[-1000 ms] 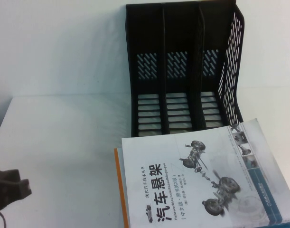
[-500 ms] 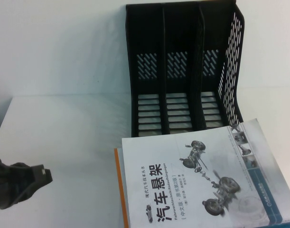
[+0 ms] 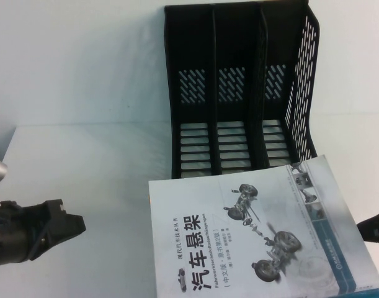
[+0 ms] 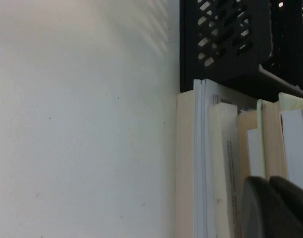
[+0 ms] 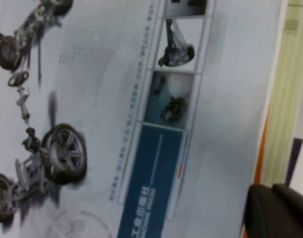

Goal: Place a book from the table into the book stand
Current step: Push book with right arm

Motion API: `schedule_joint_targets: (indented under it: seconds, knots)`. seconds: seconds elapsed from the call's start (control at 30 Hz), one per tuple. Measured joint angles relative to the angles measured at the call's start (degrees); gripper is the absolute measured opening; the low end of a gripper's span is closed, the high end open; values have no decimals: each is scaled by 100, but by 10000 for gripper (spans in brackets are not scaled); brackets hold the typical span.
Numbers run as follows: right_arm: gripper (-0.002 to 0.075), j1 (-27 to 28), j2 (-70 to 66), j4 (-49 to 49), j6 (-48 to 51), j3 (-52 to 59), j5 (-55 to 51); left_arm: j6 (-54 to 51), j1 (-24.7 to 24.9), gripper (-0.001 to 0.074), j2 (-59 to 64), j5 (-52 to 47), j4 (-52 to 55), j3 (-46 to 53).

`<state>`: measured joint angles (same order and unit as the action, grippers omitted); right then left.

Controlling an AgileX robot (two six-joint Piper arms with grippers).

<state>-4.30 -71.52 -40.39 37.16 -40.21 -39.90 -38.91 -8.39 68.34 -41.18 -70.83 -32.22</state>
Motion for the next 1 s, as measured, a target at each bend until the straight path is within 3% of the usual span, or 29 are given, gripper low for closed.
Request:
schedule_joint_targets:
  seconds: [0.1,0.2,0.37,0.47,0.57,0.83,1.0]
  knots:
    - [-3,0,-82,-296,221,0,-92,68,0,32,0,-33,85,0]
    - [-3,0,-169,-370,274,-13,-134,137,0,140,0,-157,146,0]
    - [-3,0,-379,-534,310,-44,-240,297,0,475,0,-490,170,0]
    - [-3,-113,-476,-597,318,-87,-253,483,0,620,0,-787,178,0]
    - [-3,-370,-557,-728,318,-106,-182,520,0,671,0,-1077,192,0]
    - [-3,-755,-755,-853,318,-275,-151,346,28,691,0,-1264,192,-24]
    - [-3,-760,-792,-853,318,-353,-267,259,458,692,138,-1285,178,-24]
